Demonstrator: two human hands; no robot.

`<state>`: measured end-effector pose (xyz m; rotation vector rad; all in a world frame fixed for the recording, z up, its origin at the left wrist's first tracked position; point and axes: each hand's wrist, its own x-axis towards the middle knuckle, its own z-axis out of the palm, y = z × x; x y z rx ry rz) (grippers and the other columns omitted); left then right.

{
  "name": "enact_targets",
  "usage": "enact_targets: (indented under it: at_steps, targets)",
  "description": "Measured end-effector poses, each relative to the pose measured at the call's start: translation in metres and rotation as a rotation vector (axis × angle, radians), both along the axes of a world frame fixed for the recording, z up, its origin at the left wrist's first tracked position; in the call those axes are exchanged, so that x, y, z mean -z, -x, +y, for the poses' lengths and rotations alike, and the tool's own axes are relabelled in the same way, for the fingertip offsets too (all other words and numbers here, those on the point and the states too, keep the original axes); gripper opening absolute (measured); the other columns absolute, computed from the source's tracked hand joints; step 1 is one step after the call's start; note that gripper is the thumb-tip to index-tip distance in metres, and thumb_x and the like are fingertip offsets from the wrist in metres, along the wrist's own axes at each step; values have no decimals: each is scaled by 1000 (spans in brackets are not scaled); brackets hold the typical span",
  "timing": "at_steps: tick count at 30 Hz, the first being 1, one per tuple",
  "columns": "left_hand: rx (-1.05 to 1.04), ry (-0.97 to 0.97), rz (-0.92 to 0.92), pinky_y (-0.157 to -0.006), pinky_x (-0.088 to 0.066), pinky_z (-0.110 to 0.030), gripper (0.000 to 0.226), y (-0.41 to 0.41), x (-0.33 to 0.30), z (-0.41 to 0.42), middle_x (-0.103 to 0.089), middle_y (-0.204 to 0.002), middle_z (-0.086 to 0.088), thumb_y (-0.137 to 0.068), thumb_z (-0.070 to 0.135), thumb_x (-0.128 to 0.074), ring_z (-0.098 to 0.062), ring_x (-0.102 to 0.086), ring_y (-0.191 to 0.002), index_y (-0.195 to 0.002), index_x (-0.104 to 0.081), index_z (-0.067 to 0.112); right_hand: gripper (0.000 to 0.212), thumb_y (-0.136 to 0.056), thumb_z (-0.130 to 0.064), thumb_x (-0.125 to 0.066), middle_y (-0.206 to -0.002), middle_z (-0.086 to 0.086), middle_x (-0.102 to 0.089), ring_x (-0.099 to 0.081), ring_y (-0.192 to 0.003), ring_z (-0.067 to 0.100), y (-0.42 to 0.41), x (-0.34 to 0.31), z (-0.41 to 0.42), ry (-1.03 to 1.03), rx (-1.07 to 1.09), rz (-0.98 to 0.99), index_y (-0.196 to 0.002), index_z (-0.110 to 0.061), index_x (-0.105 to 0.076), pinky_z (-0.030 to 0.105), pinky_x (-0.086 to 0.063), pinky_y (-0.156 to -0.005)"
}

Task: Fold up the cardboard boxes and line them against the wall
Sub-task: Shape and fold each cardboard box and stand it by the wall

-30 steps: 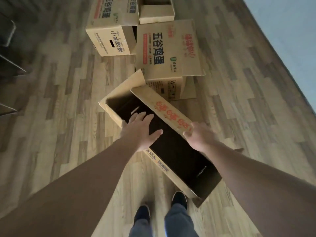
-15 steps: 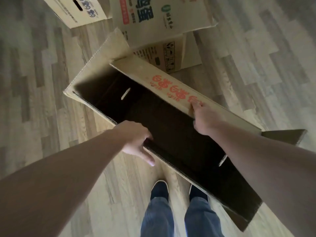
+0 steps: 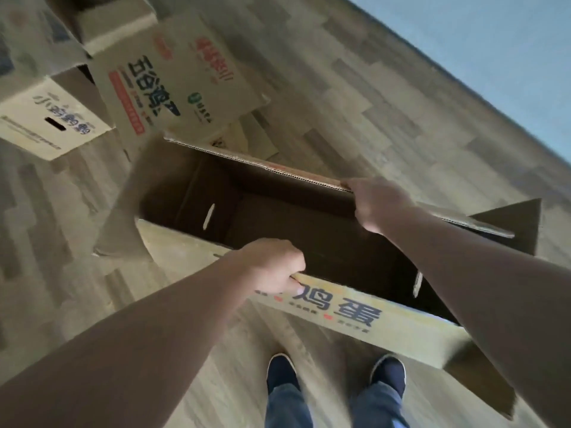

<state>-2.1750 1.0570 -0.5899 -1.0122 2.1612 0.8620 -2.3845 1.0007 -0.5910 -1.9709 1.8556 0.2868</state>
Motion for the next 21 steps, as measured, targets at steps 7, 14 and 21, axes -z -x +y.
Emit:
enact_targets:
  at_steps: [7,14,21]
  targets:
    - [305,120,52,-54,-52,-28,32,190,-71,4,-70,-75,1,-93,47,-68,-14,-65,-62,-84,-70,16,58,-89,-3,-49,-120,12,-62,-62,-106,38,199,-86,88,76,357,-9,-135,-38,-54,41,-53,-81]
    - [603,259,51,-52,-39,-27,41,418,-124,77,-58,-62,2,-91,43,-70,-13,-52,-54,-66,-54,16,59,-87,-1,-46,-119,14,-62,-63,-104,38,412,-126,238,125,760,-84,-132,-37,-55,37,-52,-76]
    - [880,347,24,-52,-32,-29,43,643,-150,201,-49,-59,3,-86,42,-75,-11,-44,-51,-65,-51,14,54,-89,-6,-46,-118,15,-64,-64,-105,38,587,-149,417,174,1097,-126,-135,-32,-52,41,-55,-85]
